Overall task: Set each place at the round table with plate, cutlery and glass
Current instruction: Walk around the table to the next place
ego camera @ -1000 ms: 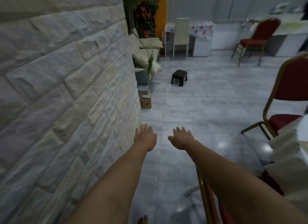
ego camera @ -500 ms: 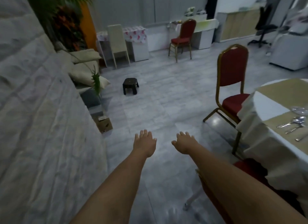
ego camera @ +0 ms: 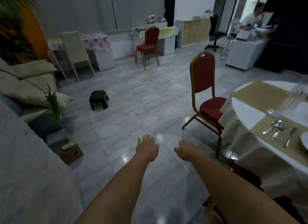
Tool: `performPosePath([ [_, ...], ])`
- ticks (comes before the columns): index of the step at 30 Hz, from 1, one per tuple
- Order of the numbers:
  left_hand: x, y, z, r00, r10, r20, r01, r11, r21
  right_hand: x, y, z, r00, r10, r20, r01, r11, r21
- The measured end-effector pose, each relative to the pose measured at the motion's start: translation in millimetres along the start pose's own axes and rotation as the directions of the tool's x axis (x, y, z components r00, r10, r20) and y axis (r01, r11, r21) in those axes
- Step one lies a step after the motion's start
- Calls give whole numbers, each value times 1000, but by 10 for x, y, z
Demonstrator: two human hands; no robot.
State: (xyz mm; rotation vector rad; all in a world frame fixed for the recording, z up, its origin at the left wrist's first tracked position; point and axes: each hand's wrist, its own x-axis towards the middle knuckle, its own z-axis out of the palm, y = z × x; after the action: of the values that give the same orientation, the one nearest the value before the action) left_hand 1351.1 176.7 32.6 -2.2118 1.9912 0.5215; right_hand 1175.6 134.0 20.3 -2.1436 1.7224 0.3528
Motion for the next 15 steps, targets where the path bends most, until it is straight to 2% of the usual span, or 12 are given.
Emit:
performPosePath([
  [11, 1210, 273, -597, 987, 160, 32, -163, 982, 93, 809, 205, -574, 992, 122, -3, -121, 985, 122],
  [15, 1581, 566, -709, 962, 268, 47, -271, 957, 101, 969, 484, -713, 977, 212, 7, -210, 961, 178],
])
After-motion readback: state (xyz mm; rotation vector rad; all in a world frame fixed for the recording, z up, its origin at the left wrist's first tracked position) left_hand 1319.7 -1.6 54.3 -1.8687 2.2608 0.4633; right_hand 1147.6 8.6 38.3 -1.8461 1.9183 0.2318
